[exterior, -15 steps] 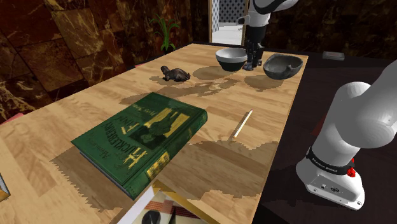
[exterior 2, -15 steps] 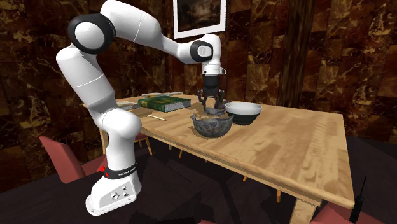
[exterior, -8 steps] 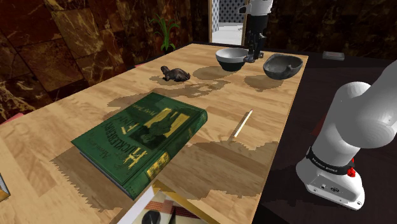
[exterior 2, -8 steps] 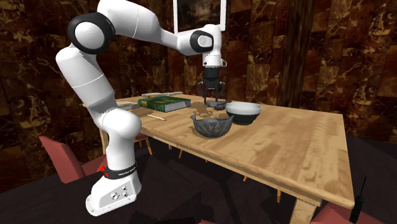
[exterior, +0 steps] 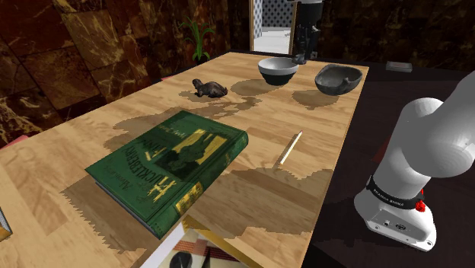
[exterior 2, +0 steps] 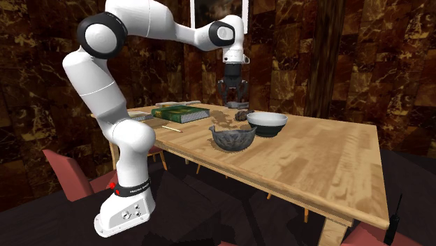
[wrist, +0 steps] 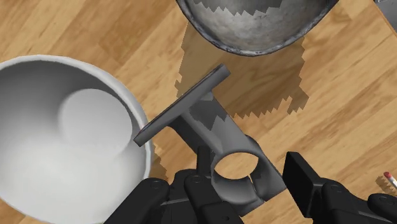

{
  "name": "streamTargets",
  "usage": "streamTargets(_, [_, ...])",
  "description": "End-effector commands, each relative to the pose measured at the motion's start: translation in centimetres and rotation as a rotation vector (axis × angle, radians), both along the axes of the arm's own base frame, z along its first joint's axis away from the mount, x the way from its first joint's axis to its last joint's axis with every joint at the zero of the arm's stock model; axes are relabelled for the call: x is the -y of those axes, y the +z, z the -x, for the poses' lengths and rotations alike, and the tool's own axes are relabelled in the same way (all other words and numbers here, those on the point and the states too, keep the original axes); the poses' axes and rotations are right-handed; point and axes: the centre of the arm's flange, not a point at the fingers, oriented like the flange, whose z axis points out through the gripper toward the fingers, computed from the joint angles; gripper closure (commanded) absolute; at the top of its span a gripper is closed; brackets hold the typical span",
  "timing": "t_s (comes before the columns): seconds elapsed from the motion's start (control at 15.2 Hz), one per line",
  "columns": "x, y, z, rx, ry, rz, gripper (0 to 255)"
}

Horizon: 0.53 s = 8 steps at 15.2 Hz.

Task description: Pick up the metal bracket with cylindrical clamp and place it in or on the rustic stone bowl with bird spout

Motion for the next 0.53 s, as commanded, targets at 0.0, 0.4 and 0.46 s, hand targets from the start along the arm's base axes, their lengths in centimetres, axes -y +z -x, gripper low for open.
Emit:
streamTargets(0.0, [-0.1,1.0,0.1,0.000,0.000,0.000,255])
streamTargets(0.4, [1.6,3.2,2.1,0.000,0.000,0.000,255])
streamTargets(0.46, [2.4,3.3,3.1,0.000,0.000,0.000,255])
